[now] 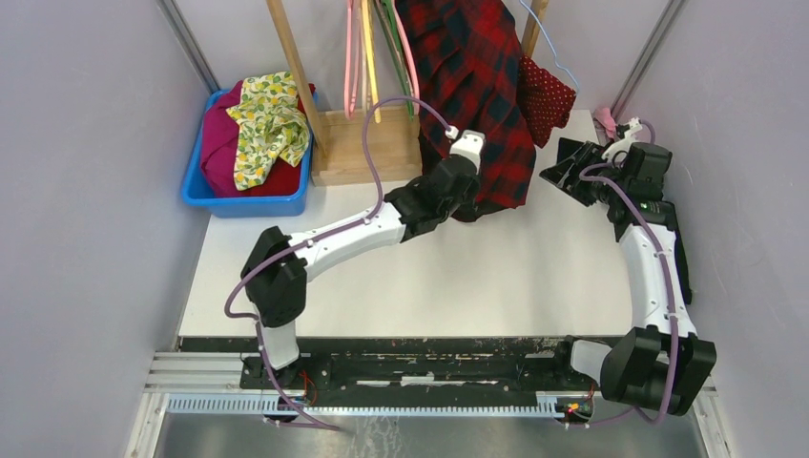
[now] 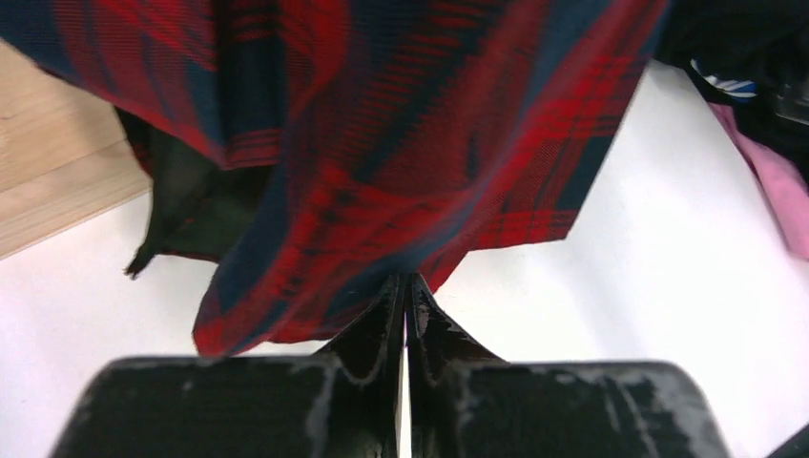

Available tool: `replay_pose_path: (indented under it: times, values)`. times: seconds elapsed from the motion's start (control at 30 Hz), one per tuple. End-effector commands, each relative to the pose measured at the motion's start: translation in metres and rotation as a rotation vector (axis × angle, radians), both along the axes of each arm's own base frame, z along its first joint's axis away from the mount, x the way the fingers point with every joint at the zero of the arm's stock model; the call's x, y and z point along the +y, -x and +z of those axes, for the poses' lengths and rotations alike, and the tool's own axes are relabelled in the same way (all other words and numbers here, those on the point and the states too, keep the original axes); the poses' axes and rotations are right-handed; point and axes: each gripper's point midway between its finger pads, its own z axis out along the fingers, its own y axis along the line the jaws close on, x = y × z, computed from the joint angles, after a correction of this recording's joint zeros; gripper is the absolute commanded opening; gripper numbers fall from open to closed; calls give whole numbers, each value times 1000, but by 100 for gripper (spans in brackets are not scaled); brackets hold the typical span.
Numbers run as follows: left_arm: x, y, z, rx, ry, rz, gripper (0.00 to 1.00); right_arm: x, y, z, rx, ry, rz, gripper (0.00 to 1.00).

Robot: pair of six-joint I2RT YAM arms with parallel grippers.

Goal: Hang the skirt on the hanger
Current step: Adjust the skirt on the hanger.

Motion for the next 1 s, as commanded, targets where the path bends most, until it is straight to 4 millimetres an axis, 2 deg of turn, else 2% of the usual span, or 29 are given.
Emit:
replay_pose_path:
  times: [0.0,0.33,0.37,0.4,0.47,0.53,0.57,0.6,0.7,0.73,0.8,0.97]
  values:
    - [31,-8,40,-46,71,85,6,4,-10,9,-66,-24,31,61]
    - [103,1,74,-51,151,150,8,6,-13,9,-78,-45,46,61]
    - [102,4,78,-51,168,115,11,7,-14,10,-84,-47,49,61]
    - [95,9,83,-52,190,67,20,7,-15,10,-86,-46,51,62]
    - [72,21,94,-68,238,-90,40,7,-15,10,-84,-43,56,62]
    - [55,28,100,-103,248,-205,51,7,-13,10,-84,-43,56,62]
    - [53,26,100,-119,235,-221,68,8,-11,10,-85,-44,56,62]
    - [49,26,99,-133,230,-246,75,8,-10,11,-86,-46,56,62]
    - [35,25,98,-171,235,-316,81,10,-7,13,-92,-47,57,62]
    - [30,25,95,-170,233,-336,86,10,-6,13,-92,-47,59,62]
    - [22,21,86,-162,212,-357,88,11,-6,13,-92,-50,64,63]
    - [25,-7,68,-177,132,-253,88,12,-5,10,-88,-54,73,63]
